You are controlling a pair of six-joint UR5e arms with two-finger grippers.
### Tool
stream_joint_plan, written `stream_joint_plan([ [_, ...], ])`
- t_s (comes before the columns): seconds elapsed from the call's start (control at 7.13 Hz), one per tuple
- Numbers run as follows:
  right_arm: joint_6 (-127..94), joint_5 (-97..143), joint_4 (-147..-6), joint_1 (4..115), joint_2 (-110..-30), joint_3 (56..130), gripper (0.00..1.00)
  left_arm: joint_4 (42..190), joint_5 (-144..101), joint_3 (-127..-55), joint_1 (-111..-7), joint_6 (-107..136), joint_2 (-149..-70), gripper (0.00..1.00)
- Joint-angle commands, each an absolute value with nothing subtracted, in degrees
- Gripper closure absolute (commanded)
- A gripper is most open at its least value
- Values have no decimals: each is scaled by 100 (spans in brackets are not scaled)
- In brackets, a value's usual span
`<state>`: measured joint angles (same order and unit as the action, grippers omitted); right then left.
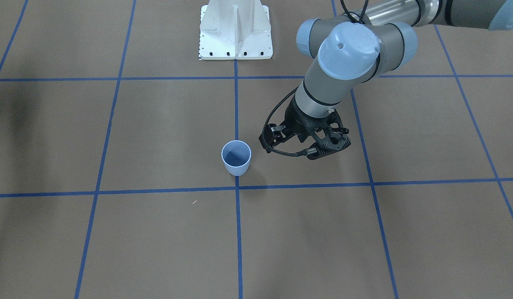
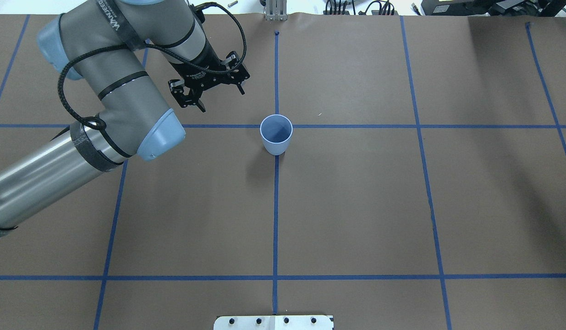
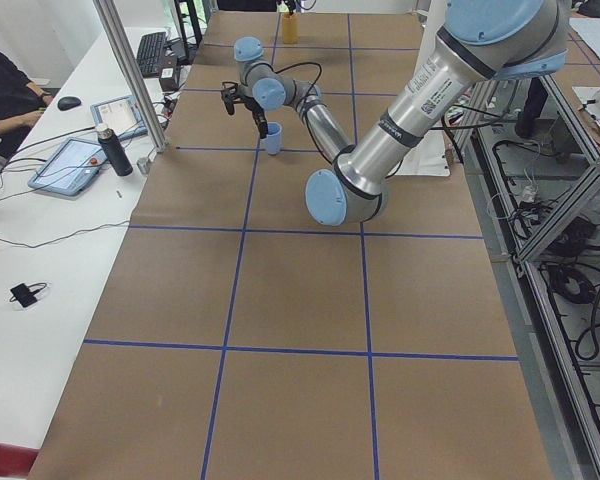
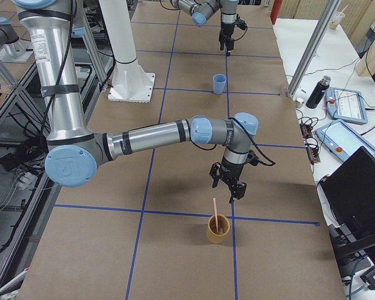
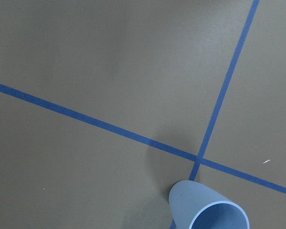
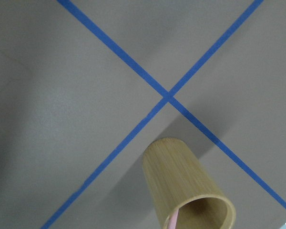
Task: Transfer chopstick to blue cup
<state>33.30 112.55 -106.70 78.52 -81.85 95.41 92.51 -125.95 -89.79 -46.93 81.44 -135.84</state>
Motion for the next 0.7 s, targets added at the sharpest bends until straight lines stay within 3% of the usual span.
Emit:
stream_joint_plan([
  [0.0, 3550, 10996, -10828, 7936, -8191, 9536, 25, 9255, -12595, -9035, -4693, 8139, -13570, 2],
  [0.28, 3586, 10934, -10828, 7937, -8174, 9554, 44, 9255, -12595, -9122, -4693, 8139, -13501, 2],
  [0.56, 3586, 10837, -10828, 7901, -8174, 9580, 43, 9255, -12595, -9272, -4702, 8139, -13386, 2],
])
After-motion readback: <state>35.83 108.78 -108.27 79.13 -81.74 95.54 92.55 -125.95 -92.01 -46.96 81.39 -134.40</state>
